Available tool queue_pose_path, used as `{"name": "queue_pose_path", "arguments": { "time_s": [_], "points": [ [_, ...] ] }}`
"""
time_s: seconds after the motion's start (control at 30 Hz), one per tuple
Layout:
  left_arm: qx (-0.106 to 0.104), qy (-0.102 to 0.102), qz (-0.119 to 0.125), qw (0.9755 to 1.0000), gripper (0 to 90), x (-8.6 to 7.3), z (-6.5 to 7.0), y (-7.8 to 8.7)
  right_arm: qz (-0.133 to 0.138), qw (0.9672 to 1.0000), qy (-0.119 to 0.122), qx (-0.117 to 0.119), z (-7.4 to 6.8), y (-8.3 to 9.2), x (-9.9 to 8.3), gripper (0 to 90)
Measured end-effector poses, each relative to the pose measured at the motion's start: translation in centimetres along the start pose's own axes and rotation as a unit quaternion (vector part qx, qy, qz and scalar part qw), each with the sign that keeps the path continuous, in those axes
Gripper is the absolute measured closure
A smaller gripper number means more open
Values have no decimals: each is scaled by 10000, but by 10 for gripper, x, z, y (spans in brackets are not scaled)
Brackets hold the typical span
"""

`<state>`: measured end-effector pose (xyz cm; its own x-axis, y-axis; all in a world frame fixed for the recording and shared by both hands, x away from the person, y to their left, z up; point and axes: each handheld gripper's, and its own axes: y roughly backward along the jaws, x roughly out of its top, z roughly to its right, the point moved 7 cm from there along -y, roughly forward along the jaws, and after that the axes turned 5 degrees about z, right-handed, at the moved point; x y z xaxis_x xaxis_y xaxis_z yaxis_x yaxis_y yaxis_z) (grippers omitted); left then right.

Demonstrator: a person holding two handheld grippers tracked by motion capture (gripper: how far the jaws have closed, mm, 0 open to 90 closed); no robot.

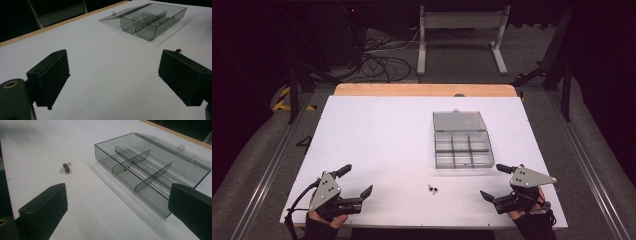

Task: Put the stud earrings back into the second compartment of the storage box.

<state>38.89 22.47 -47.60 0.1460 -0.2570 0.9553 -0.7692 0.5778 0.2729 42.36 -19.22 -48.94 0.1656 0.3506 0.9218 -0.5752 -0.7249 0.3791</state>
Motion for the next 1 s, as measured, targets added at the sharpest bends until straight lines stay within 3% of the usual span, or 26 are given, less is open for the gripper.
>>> {"name": "queue_pose_path", "arguments": {
  "time_s": [0.13,0.3,0.4,0.53,0.73,1.0],
  "points": [
    [97,-392,5,9992,109,2,2,2,8,10000,41,9,-1,0,1,30],
    [14,-240,46,9997,104,3,3,4,-7,10000,73,12,-3,0,4,37],
    [-62,-27,76,9999,105,3,3,5,-2,10000,80,11,-4,1,4,41],
    [-67,-29,62,10000,108,3,3,5,-8,10000,43,14,-4,1,5,45],
    [142,-268,54,9995,110,4,1,6,-137,9998,164,29,-6,-2,9,59],
    [133,-240,14,9996,116,3,2,4,-279,9991,235,214,-13,-10,24,60]
  ]
}}
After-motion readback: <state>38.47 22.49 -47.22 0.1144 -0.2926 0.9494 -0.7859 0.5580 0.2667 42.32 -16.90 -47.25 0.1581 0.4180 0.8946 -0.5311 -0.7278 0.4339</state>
